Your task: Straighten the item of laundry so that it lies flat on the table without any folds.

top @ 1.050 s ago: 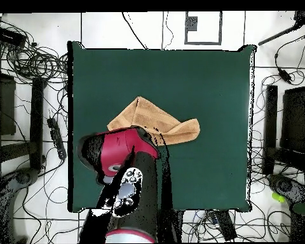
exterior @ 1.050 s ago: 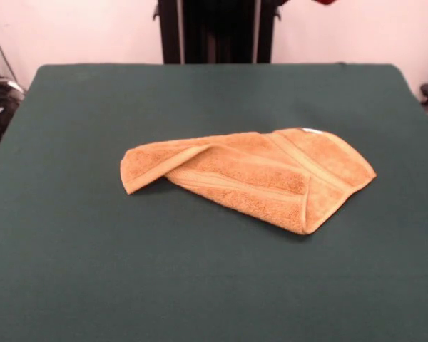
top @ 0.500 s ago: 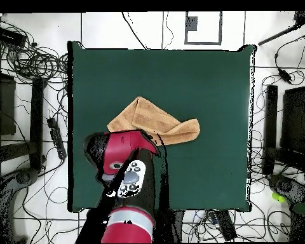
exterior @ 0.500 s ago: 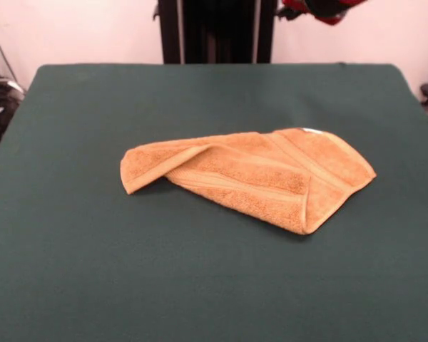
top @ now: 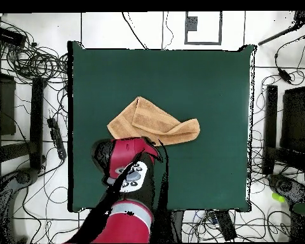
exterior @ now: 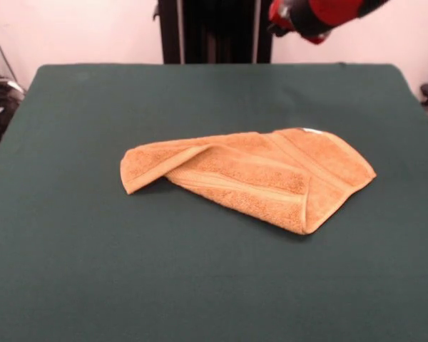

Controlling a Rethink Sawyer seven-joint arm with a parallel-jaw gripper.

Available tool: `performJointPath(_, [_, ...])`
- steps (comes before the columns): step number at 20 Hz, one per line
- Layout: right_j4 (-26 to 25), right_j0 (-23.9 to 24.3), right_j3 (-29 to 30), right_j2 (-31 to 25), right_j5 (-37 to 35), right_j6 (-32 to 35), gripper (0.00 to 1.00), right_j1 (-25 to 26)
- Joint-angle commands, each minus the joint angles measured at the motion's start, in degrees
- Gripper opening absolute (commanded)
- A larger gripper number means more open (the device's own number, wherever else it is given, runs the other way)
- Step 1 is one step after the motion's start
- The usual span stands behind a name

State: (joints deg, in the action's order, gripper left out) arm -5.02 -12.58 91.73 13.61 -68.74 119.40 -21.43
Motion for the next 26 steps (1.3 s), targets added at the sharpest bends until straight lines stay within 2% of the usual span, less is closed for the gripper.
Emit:
performJointPath(1, [2.71,-0.38,1.56,-1.87,9.55,14.67,0.00,4.96])
performJointPath(12, [3.28,0.03,-2.42,-0.67,12.87,15.11,0.00,10.77])
performJointPath(22, [4.00,-1.32,-9.34,2.16,17.38,18.49,0.00,16.30])
performJointPath(23, [3.88,-0.48,-13.02,2.69,16.88,18.22,0.00,18.65])
performJointPath(24, [4.04,-0.58,-13.81,3.05,17.06,18.29,0.00,19.38])
performJointPath(25, [4.08,-2.33,-8.31,3.35,20.00,19.28,0.00,16.91])
performJointPath(26, [4.22,-2.36,-8.66,3.57,20.52,19.42,0.00,17.51])
